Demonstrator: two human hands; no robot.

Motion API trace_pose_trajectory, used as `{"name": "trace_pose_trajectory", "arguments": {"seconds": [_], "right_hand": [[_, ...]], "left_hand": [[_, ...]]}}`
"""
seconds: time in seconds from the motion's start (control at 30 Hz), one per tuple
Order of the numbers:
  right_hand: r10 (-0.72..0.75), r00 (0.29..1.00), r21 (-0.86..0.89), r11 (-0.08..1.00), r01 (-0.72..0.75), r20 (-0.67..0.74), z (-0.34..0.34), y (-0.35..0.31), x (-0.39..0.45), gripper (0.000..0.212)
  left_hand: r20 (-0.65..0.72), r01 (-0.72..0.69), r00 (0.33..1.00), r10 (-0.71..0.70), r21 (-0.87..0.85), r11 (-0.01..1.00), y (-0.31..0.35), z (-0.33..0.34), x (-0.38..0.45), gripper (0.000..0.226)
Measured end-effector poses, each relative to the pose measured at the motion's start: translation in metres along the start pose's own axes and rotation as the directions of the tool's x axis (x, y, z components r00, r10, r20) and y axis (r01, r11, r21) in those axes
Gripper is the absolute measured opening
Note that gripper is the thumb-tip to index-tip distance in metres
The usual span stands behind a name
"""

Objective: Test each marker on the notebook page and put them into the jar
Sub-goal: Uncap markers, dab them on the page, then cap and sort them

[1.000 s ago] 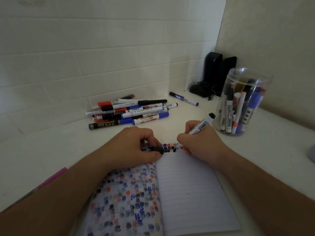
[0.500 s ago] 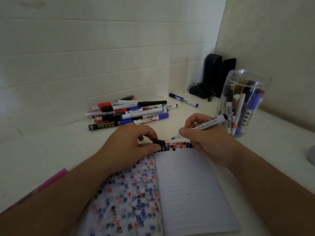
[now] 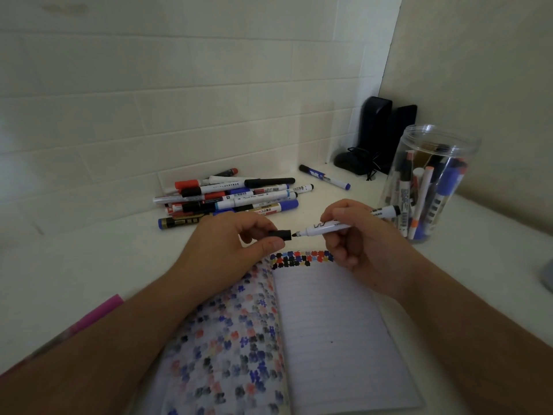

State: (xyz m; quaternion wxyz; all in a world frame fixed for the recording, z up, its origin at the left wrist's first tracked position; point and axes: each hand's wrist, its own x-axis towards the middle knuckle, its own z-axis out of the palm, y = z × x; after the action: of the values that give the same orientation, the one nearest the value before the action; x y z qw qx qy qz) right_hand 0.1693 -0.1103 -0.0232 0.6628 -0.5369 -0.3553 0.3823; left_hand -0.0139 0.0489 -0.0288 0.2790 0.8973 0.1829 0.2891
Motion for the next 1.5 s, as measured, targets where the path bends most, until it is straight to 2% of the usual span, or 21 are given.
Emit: {"name": "trace_pose_trajectory", "arguments": {"seconds": [0.17, 0.23, 0.3, 0.4, 0.5, 0.67, 1.0, 1.23, 1.3, 1.4, 1.5], "right_hand": [[0.078, 0.994, 0.048, 0.995, -0.082, 0.078, 0.002, 0.001, -0.003, 0.031], [0.122, 0.985, 0.091, 0.987, -0.133, 0.12, 0.003, 0.0, -0.003, 0.043], [0.145, 0.984, 0.119, 0.98, -0.157, 0.105, 0.006, -0.001, -0.002, 0.046], [0.159, 0.986, 0.153, 0.974, -0.165, 0.054, 0.008, 0.001, 0.0, 0.047], [0.153, 0.986, 0.197, 0.967, -0.163, 0.068, 0.008, 0.003, 0.001, 0.05], [0.136, 0.989, 0.242, 0.959, -0.146, 0.06, 0.013, 0.003, 0.0, 0.051], [0.107, 0.994, 0.258, 0.961, -0.1, -0.014, 0.028, 0.003, -0.002, 0.052], [0.088, 0.994, 0.099, 0.992, -0.082, -0.058, 0.034, 0.001, -0.004, 0.041], [-0.01, 0.99, -0.029, 1.0, 0.006, -0.143, 0.033, -0.002, -0.004, 0.028], [-0.178, 0.933, -0.179, 0.976, 0.126, -0.312, 0.026, -0.013, -0.006, 0.006], [-0.28, 0.89, -0.313, 0.935, 0.167, -0.36, 0.018, -0.023, -0.009, 0.003]], "left_hand": [[-0.015, -0.004, 1.0, 0.003, -0.026, 1.0, 0.001, 0.001, -0.001, 0.03], [-0.022, -0.002, 1.0, 0.001, -0.047, 0.999, 0.002, 0.0, -0.001, 0.022], [-0.033, -0.003, 0.999, 0.001, -0.063, 0.998, 0.002, 0.0, -0.001, 0.012], [-0.063, -0.024, 0.998, 0.02, -0.079, 0.997, 0.001, 0.001, -0.001, 0.019], [-0.084, -0.028, 0.996, 0.019, -0.112, 0.993, 0.001, 0.004, -0.002, 0.026], [-0.115, -0.002, 0.993, -0.013, -0.125, 0.992, 0.0, 0.007, -0.002, 0.016], [-0.247, -0.061, 0.966, 0.08, 0.083, 0.995, 0.005, 0.005, -0.003, 0.02], [-0.224, -0.028, 0.973, 0.047, 0.087, 0.996, -0.002, 0.004, 0.002, 0.015], [-0.228, -0.023, 0.973, 0.037, 0.064, 0.998, -0.003, 0.004, 0.005, 0.015], [-0.195, -0.052, 0.979, 0.063, 0.065, 0.997, -0.003, 0.004, 0.003, 0.017], [-0.041, -0.16, 0.985, 0.165, 0.113, 0.981, -0.002, 0.005, -0.001, 0.024]]}}
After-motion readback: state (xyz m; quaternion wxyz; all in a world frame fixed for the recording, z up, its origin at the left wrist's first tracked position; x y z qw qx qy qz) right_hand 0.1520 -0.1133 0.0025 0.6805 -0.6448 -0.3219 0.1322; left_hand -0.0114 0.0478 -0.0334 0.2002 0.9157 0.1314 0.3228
